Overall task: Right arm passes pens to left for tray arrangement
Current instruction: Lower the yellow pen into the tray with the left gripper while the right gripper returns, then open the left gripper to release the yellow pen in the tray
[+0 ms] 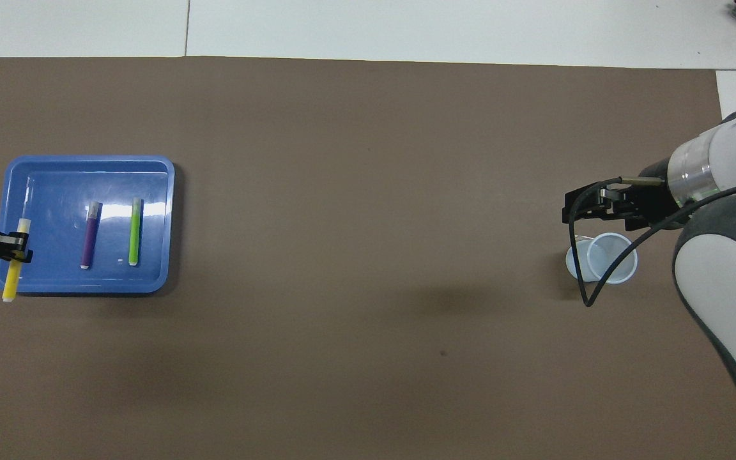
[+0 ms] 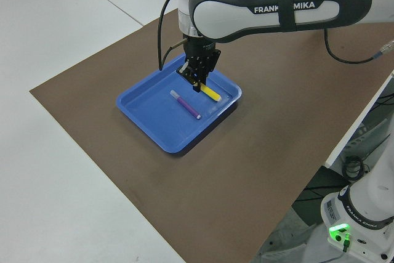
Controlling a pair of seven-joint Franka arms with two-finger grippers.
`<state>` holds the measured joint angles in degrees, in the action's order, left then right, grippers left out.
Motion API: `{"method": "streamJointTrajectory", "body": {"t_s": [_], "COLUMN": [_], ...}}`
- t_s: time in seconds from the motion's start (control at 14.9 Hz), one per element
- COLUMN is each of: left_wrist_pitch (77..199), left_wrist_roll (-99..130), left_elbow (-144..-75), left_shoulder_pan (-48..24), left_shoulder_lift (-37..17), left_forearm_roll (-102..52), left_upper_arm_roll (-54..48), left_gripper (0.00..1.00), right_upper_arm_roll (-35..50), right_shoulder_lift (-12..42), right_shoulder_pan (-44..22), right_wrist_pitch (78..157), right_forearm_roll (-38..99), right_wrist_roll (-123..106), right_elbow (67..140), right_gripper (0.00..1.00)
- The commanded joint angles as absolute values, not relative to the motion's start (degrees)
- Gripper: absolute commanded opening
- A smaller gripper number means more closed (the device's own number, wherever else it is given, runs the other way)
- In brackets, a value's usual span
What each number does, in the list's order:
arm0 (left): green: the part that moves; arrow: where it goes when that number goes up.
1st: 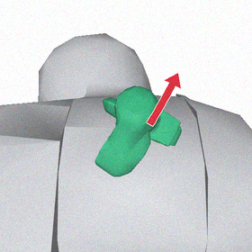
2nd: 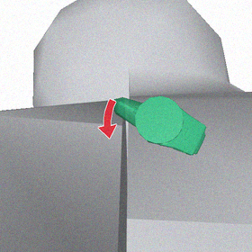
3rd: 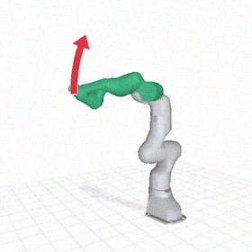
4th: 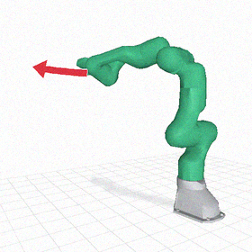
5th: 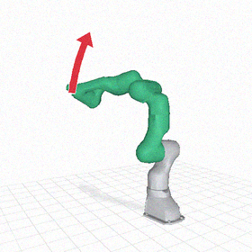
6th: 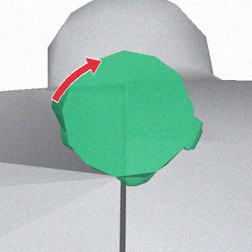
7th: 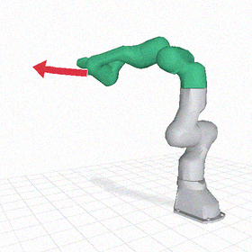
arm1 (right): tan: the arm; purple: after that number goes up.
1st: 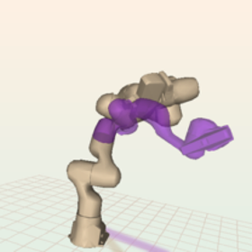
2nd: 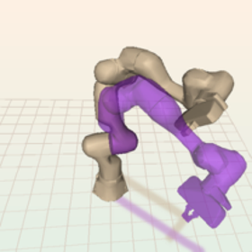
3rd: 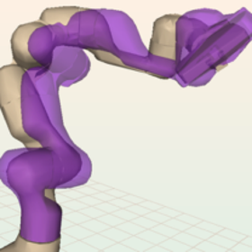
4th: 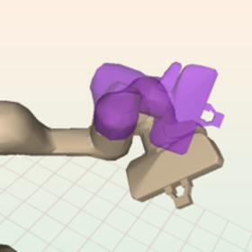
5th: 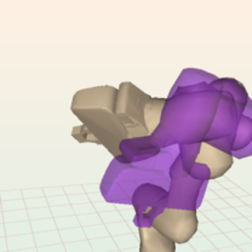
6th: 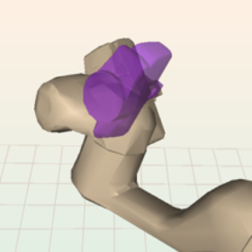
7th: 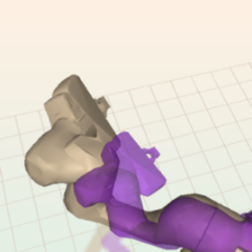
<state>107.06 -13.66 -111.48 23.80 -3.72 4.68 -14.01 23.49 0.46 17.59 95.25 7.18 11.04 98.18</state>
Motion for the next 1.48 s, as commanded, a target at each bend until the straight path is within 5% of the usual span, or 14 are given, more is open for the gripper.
{"method": "streamJointTrajectory", "body": {"t_s": [0.0, 0.6, 1.41], "left_wrist_pitch": [111.52, 123.56, 135.09], "left_wrist_roll": [-14.33, -13.71, -13.36], "left_elbow": [-112.59, -112.59, -116.10], "left_shoulder_pan": [24.70, 26.54, 26.89], "left_shoulder_lift": [-5.79, -15.11, -19.78], "left_forearm_roll": [6.15, 8.17, 10.18], "left_upper_arm_roll": [-14.59, -14.50, -13.71], "left_gripper": [0.00, 0.00, 0.00], "right_upper_arm_roll": [23.73, 23.73, 24.09], "right_shoulder_lift": [-0.09, -0.79, -1.32], "right_shoulder_pan": [18.10, 18.11, 16.25], "right_wrist_pitch": [92.55, 93.07, 88.86], "right_forearm_roll": [5.54, 6.06, 6.59], "right_wrist_roll": [10.28, 10.28, 8.62], "right_elbow": [97.73, 98.96, 95.46], "right_gripper": [1.00, 1.00, 1.00]}}
